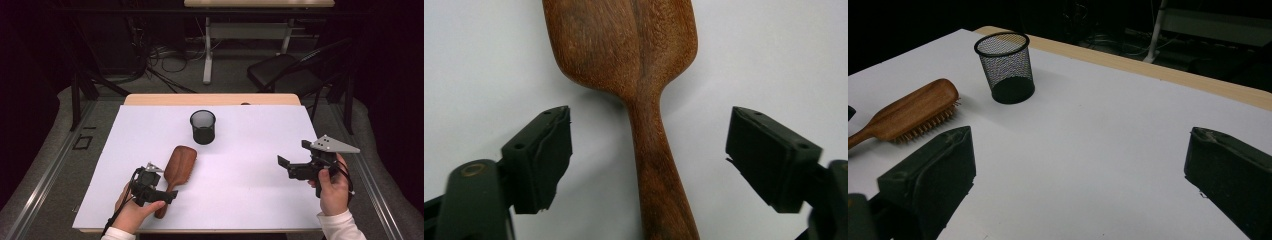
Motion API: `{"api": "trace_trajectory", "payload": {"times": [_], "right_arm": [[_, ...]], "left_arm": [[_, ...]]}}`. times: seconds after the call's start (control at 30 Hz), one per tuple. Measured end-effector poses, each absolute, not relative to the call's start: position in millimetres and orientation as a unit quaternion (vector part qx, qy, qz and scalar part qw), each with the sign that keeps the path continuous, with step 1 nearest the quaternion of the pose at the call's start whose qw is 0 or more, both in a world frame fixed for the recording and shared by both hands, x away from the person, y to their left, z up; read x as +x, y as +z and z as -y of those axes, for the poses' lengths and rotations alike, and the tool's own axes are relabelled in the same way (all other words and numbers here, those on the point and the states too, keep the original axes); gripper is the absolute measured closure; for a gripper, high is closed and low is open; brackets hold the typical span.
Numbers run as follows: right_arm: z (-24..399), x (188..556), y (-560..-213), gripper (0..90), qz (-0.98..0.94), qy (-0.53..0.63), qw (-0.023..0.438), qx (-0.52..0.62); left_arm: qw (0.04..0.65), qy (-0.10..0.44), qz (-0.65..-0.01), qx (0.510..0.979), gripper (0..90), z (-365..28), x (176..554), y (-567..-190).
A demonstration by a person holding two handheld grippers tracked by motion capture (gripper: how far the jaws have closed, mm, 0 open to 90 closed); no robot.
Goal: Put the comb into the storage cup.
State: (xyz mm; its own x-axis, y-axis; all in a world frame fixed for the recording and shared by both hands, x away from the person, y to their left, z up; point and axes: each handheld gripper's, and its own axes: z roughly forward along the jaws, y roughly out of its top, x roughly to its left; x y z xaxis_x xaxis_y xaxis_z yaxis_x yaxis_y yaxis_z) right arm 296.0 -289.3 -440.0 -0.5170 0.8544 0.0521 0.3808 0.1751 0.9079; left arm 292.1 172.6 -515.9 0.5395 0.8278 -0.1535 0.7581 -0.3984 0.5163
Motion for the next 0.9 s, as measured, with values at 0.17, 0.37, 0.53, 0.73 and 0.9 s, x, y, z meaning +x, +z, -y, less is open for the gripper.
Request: {"api": "trace_trajectory", "payload": {"times": [0.17, 0.37, 0.53, 0.73, 0.9], "right_arm": [[287, 295, -441, 0.0, -0.729, 0.478, 0.246, 0.424], [286, 295, -441, 0.0, -0.730, 0.478, 0.247, 0.423], [288, 295, -442, 0.0, -0.728, 0.478, 0.247, 0.425], [289, 295, -443, 0.0, -0.727, 0.478, 0.247, 0.427], [290, 295, -443, 0.0, -0.727, 0.476, 0.249, 0.427]], "left_arm": [[0.271, 0.048, -0.487, 0.829, 27.1, -173, 292, -517], [0.259, 0.048, -0.500, 0.825, 34.5, -172, 295, -519], [0.251, 0.055, -0.505, 0.824, 41.5, -167, 297, -520], [0.226, 0.068, -0.501, 0.833, 45.7, -158, 299, -522], [0.217, 0.069, -0.507, 0.831, 49.2, -154, 299, -525]]}}
